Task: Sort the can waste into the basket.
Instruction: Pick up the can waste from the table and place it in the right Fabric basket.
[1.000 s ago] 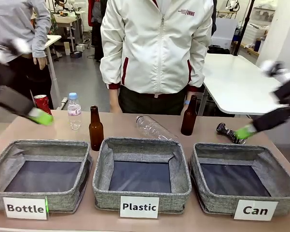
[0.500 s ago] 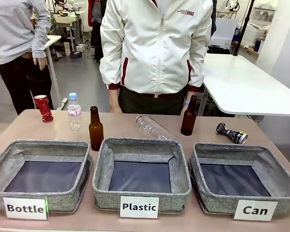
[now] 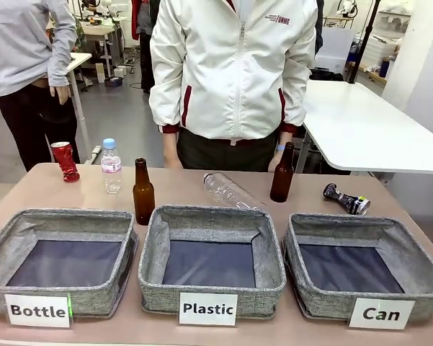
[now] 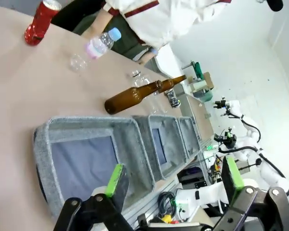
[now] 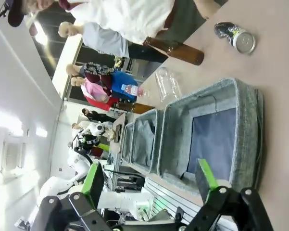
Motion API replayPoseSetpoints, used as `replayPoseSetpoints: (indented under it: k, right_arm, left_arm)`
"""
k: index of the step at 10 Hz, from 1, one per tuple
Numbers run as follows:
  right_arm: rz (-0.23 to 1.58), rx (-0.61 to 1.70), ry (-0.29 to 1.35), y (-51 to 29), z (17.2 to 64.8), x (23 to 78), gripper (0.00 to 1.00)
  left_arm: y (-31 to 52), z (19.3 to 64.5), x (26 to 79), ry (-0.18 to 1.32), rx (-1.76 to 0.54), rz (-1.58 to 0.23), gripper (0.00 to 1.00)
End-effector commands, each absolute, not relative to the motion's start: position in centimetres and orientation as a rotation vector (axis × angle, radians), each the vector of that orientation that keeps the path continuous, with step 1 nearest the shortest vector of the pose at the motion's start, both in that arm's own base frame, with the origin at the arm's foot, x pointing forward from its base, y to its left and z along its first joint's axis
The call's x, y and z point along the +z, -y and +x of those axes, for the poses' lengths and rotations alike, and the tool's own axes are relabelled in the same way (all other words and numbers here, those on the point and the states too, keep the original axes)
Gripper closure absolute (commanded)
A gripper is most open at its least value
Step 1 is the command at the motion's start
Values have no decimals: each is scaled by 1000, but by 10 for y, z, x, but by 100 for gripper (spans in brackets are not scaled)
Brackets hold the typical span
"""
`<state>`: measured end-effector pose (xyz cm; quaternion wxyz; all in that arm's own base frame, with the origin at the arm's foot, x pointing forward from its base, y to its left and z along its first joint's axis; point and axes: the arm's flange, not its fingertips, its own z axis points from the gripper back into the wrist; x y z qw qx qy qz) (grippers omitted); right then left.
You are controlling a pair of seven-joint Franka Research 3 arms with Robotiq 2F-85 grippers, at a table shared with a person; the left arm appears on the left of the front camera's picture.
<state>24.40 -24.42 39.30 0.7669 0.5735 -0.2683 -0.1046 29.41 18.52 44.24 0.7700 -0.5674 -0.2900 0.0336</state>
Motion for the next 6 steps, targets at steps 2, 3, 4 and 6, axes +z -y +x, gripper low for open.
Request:
replayPoseSetpoints:
  k: [2,3,4,6]
  right_arm:
    - [1225,-182,595,242,236,401,0]
    - [1225,-182,595,242,236,401,0]
    - [1225,-182,595,242,236,401,0]
    - [1010,-176,532,209,245,417,0]
  left_arm:
    - [-192,284,440,613,30,-1203,0]
    - [-192,284,440,613,30,-1203,0]
    - [-192,284,440,613,30,-1203,0]
    - [-192,284,440,613,30,-1203,0]
